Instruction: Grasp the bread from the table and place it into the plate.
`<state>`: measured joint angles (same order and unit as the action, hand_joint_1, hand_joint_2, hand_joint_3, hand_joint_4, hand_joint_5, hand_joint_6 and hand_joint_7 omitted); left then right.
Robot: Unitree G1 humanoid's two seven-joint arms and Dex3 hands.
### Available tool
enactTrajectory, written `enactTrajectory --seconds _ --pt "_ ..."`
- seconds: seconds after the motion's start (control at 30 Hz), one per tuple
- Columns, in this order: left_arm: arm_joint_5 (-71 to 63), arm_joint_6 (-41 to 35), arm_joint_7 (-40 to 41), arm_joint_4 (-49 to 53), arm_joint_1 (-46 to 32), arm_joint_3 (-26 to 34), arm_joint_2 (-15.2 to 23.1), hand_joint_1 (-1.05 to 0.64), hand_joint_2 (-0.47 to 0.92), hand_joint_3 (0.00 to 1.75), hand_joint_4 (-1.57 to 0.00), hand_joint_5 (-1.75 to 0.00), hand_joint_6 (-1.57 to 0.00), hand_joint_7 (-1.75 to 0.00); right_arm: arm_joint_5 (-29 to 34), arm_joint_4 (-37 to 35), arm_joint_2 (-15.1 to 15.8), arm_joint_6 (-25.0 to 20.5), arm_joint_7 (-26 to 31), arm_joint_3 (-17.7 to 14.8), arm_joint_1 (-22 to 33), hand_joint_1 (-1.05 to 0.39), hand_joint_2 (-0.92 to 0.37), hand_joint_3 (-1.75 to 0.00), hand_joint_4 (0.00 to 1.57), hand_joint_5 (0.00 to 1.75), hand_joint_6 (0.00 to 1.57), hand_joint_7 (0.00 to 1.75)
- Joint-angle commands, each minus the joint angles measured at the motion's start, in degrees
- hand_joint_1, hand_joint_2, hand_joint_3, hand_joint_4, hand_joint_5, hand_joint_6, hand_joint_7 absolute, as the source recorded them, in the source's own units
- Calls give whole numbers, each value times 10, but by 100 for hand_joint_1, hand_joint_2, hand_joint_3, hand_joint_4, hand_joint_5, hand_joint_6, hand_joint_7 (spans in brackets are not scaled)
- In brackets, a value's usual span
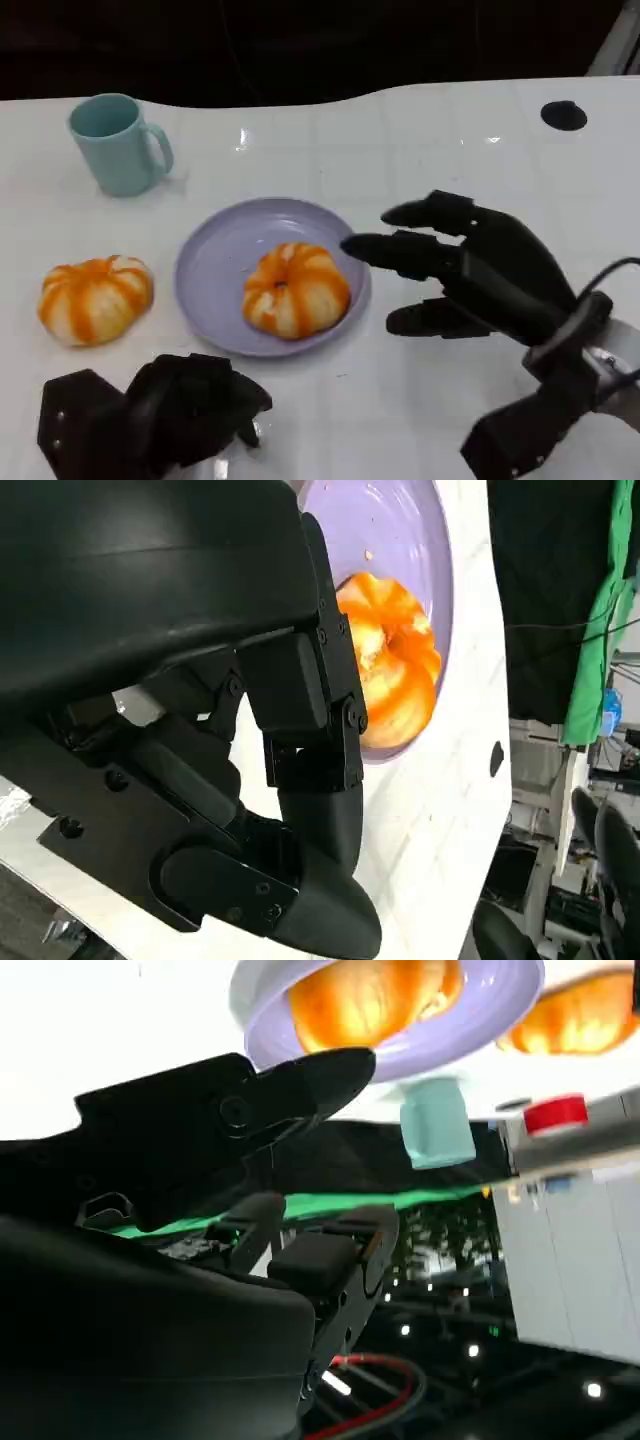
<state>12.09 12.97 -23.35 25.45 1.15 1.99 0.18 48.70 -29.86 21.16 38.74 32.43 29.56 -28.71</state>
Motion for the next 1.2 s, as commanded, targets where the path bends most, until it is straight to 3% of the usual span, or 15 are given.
enactTrajectory --seconds 0.03,0.27,0.3,0.37,0.43,0.5,0.67,0.77,1.13,1.2 --pt "-5 0 0 10 -2 2 9 -105 63 25 -90 -151 -153 -40 2 17 20 16 33 -24 30 -25 -84 -2 73 79 93 24" --pt "-5 -5 1 4 -3 1 10 -105 63 25 -90 -151 -152 -39 36 42 29 3 104 -44 82 -9 -82 -4 103 106 122 37" --pt "-5 -4 0 5 -3 2 10 -105 63 25 -90 -151 -152 -40 48 41 29 3 126 -43 86 -10 -79 -16 104 113 121 48" --pt "-4 -3 -2 7 -2 2 11 -105 63 26 -90 -151 -152 -40 62 35 28 6 160 -41 93 -10 -38 -100 107 135 112 89" --pt "-1 -4 -3 7 -3 3 11 -105 63 26 -90 -151 -152 -40 63 31 25 8 175 -41 101 -10 -18 -137 108 145 109 106" --pt "-1 -6 -1 5 -3 3 10 -105 63 26 -90 -151 -152 -40 58 34 23 4 176 -42 113 -11 -13 -149 106 150 107 112" --pt "1 -7 -2 2 -4 4 9 -105 63 26 -90 -150 -152 -39 51 45 19 1 183 -47 144 -10 -11 -150 97 171 95 139" --pt "-1 -7 -2 2 -4 4 11 -105 63 26 -91 -150 -152 -39 42 48 17 1 182 -52 162 -9 -13 -148 96 174 91 148" --pt "-2 -6 -3 1 -4 5 15 -105 62 27 -91 -150 -152 -39 -8 44 16 11 137 -65 198 -8 -18 -147 92 175 84 152" --pt "-3 -7 -2 -1 -5 5 15 -105 62 27 -91 -151 -152 -40 -24 43 16 17 117 -67 204 -10 -22 -145 89 175 84 144"
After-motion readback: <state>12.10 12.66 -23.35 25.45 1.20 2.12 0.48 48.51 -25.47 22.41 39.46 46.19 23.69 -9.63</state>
